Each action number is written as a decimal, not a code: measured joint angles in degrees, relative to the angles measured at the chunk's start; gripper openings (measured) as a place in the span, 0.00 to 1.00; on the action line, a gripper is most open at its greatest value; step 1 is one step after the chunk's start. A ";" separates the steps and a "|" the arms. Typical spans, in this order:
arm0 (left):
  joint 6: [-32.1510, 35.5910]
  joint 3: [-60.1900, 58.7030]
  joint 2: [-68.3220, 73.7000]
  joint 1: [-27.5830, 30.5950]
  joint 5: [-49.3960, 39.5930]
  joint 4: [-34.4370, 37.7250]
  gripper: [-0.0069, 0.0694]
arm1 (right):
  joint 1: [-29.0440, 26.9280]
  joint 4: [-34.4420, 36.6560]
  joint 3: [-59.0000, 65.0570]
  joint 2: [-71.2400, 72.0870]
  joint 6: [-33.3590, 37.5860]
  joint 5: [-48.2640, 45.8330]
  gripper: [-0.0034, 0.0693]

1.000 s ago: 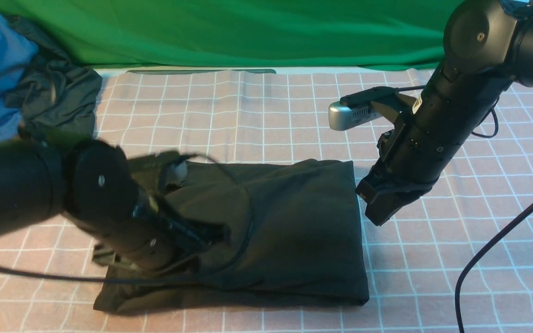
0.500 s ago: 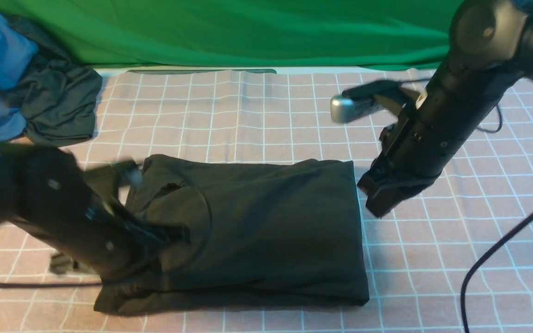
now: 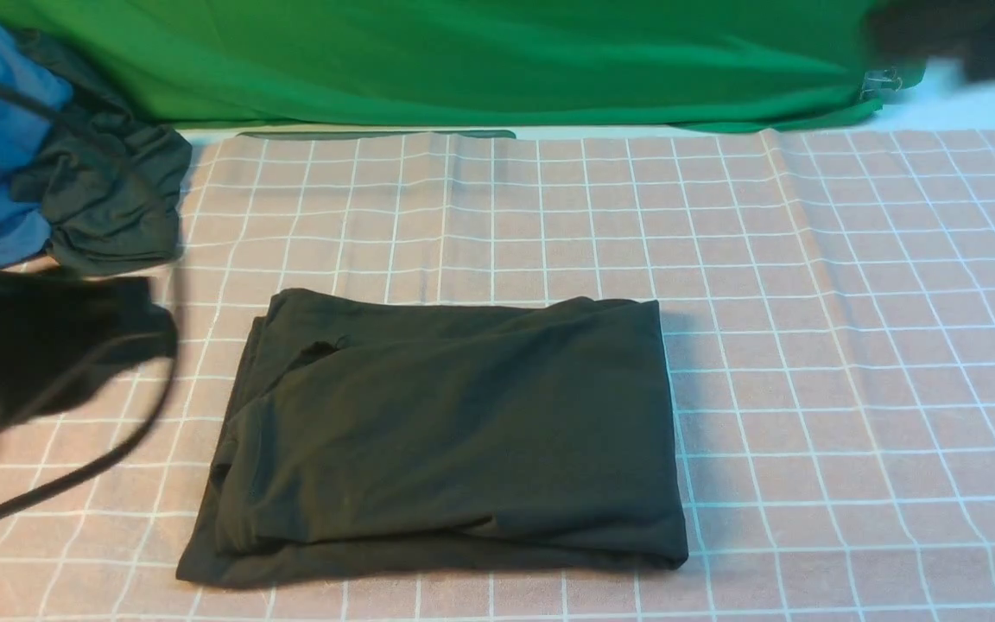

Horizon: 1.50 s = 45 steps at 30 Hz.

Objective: Fold a long-sleeved shirt over a pink coffee tablecloth.

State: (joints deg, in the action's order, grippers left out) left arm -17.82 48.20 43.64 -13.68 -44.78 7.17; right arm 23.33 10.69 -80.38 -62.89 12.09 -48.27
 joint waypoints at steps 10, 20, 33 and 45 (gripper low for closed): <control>-7.42 -7.70 -20.85 0.02 1.24 -7.17 0.11 | 0.00 -1.54 24.71 29.21 0.17 30.46 0.10; -11.04 -13.39 -23.73 0.02 1.19 -9.09 0.11 | 0.00 -1.67 45.77 45.60 3.09 51.54 0.10; -8.64 -16.58 -23.75 0.02 2.73 -8.25 0.11 | 0.00 -1.67 48.88 47.04 3.14 50.93 0.10; 4.96 -18.00 -32.54 0.02 5.80 4.36 0.11 | 0.00 -1.67 49.00 60.96 4.85 41.28 0.10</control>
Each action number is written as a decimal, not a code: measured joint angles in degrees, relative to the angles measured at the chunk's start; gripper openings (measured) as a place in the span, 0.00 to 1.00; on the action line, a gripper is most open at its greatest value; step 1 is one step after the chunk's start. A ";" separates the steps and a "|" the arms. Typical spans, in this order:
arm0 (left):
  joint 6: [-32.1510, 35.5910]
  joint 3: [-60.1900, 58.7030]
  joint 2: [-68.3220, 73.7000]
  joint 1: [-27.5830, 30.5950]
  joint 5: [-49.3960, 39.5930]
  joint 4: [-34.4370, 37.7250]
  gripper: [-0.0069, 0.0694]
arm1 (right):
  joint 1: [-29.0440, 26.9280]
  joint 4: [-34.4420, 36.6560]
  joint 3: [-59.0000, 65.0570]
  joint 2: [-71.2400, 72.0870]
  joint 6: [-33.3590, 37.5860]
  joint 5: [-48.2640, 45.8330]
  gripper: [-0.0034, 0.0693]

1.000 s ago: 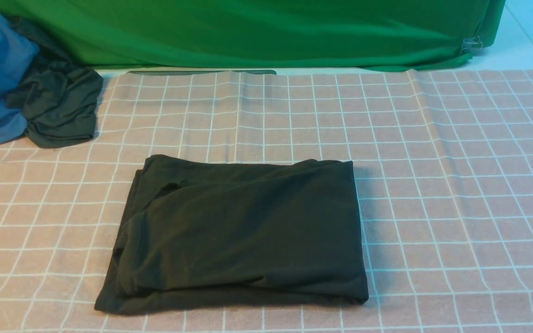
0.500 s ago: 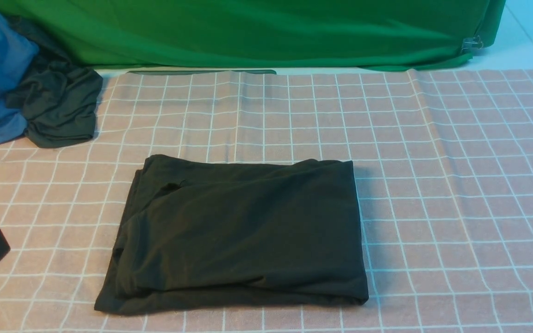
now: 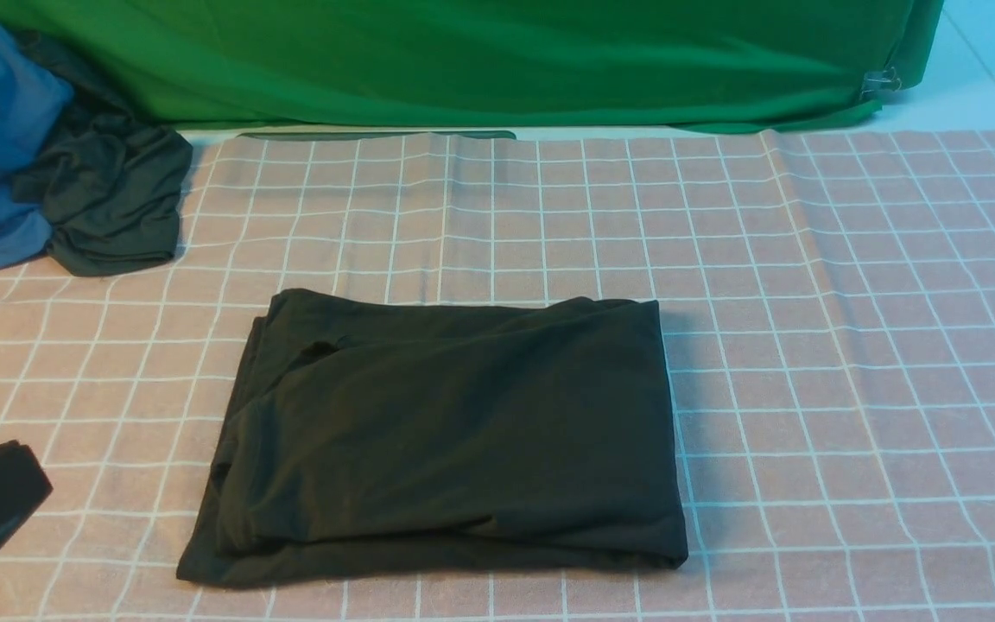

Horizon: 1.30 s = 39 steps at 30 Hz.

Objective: Fold a long-sleeved shirt over a pink coffee tablecloth.

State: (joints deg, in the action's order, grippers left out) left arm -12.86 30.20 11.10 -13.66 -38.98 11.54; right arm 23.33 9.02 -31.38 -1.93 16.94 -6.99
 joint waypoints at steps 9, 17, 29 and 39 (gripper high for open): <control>0.04 -0.80 -0.96 0.00 2.61 -0.14 0.11 | 0.00 -0.10 0.00 0.69 -0.05 -0.98 0.12; 0.04 -0.80 -0.96 0.00 2.69 -0.24 0.11 | 0.00 -0.14 0.00 0.69 -0.11 -1.10 0.13; 1.54 -1.02 -0.96 0.00 3.57 -1.09 0.11 | 0.00 -0.14 0.00 0.69 -0.11 -1.10 0.17; 2.98 -18.87 -4.79 7.46 31.24 -3.25 0.11 | 0.00 -0.14 0.00 0.69 -0.16 -1.10 0.22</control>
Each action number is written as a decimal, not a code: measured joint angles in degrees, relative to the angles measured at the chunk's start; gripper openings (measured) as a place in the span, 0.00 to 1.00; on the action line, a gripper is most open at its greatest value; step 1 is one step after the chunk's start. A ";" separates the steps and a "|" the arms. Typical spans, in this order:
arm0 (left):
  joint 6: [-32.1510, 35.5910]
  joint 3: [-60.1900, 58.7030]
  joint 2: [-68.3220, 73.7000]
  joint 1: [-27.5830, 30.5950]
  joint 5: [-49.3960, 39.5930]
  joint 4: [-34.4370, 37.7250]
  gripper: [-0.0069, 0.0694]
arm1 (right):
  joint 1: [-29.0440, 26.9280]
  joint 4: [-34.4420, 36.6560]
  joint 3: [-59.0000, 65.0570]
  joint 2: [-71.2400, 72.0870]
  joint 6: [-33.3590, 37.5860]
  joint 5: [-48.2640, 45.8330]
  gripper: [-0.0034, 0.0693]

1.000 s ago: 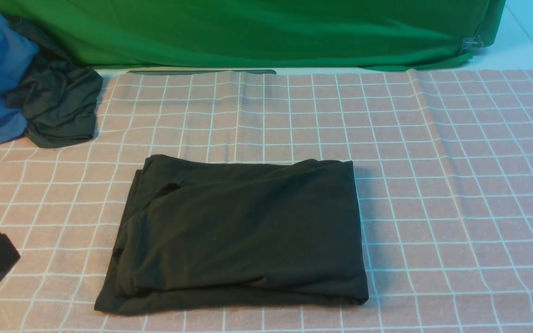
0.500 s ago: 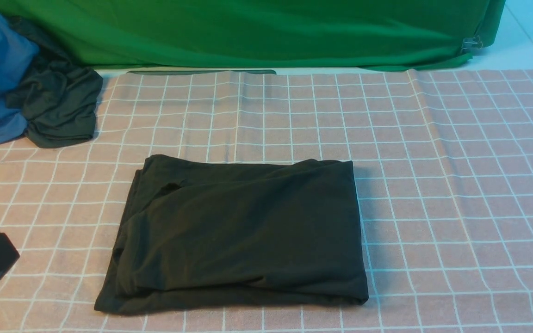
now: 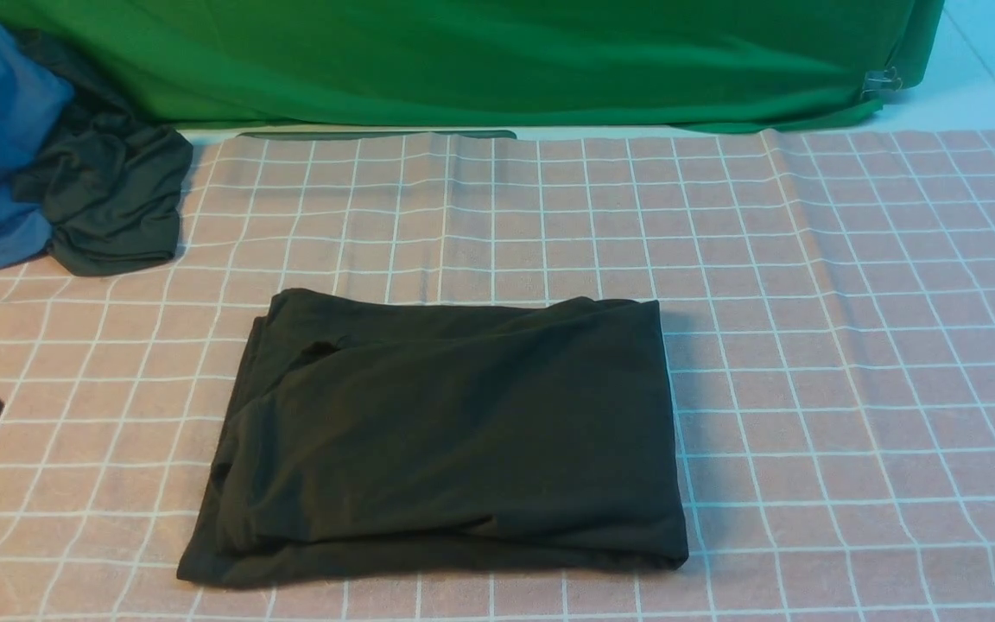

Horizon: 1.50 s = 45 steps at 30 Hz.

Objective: Fold a long-sleeved shirt over a pink coffee tablecloth.

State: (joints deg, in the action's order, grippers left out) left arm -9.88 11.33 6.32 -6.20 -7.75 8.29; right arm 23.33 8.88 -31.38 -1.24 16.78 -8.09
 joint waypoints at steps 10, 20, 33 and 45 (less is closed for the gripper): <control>0.00 -11.68 -6.13 7.41 -4.15 -3.28 0.11 | 0.00 0.00 0.00 0.00 0.00 0.00 0.24; 0.00 -11.74 -6.41 7.41 -5.76 -4.08 0.11 | 0.00 0.00 0.00 0.00 0.00 0.00 0.27; 0.00 -11.74 -6.41 7.41 -5.76 -4.48 0.11 | 0.00 0.00 0.00 0.00 0.00 0.00 0.33; 0.00 -11.74 -6.41 7.41 -5.76 -4.50 0.11 | 0.00 0.00 0.22 0.00 0.25 -1.09 0.36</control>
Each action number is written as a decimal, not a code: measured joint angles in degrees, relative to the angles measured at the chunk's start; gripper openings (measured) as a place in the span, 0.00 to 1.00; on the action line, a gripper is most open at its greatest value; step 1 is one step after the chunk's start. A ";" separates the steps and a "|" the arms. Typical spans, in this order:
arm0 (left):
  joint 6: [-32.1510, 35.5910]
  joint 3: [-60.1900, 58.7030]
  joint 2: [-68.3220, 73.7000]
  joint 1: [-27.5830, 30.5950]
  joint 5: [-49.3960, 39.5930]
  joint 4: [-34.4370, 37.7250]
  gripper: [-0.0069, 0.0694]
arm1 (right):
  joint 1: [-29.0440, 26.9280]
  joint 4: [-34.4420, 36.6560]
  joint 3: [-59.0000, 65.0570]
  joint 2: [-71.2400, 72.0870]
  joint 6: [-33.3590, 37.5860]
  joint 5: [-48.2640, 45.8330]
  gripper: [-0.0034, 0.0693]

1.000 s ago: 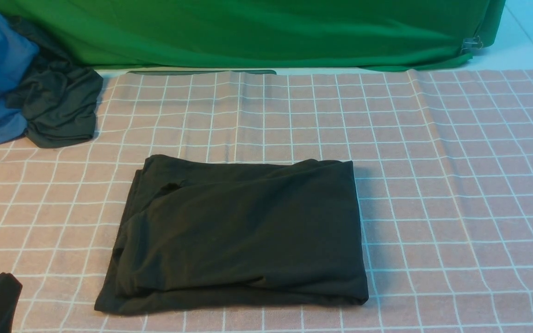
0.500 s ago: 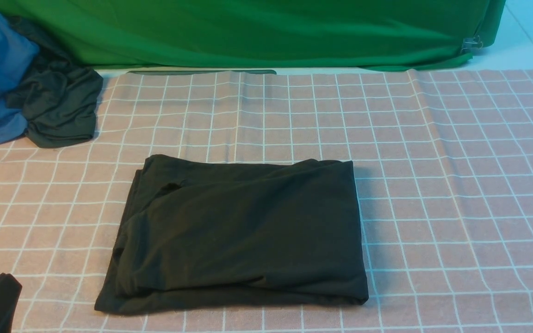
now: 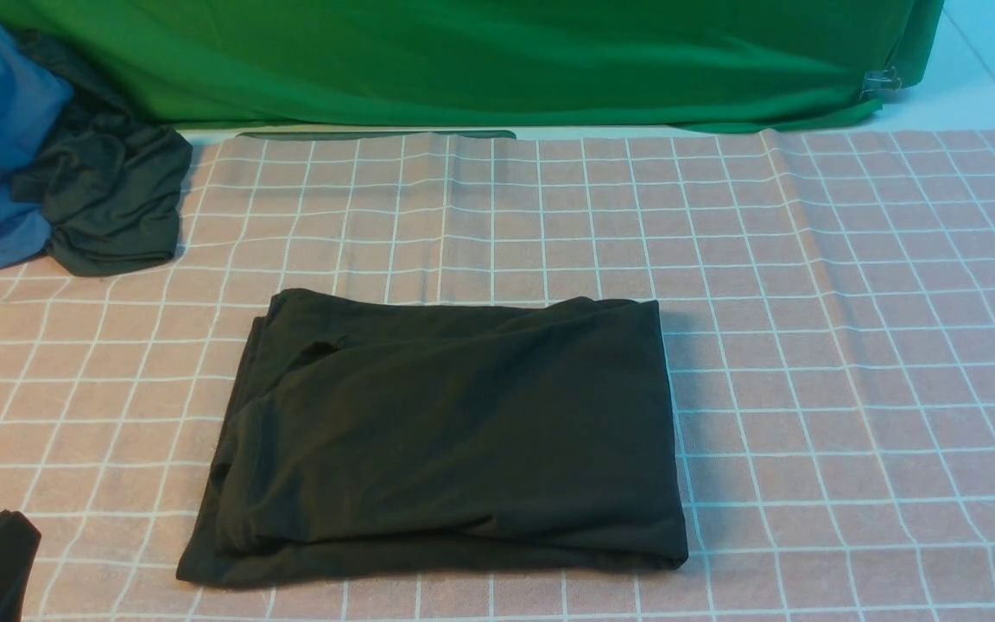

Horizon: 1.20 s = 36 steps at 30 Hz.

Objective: Fold a long-sleeved shirt over a pink coffee tablecloth.

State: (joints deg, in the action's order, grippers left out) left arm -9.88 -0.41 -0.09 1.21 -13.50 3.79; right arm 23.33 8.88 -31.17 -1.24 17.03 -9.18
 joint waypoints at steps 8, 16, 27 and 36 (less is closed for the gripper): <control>0.00 0.00 0.00 0.00 -0.04 0.00 0.11 | -6.87 -0.02 10.80 0.47 1.24 -2.60 0.37; 0.35 0.00 -0.06 0.00 -0.05 -0.05 0.11 | -23.29 -0.02 31.22 0.94 -2.74 -5.33 0.37; 0.40 0.00 -0.06 0.00 -0.21 -0.23 0.11 | -24.81 0.15 31.60 1.26 -1.99 -5.78 0.37; 0.40 0.00 -0.06 0.00 -0.21 -0.40 0.11 | -24.81 0.15 31.60 1.26 -1.88 -5.78 0.37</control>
State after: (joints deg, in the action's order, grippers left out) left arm -9.48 -0.41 -0.14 1.21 -13.72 3.39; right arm -1.48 9.02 0.43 0.03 15.15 -14.97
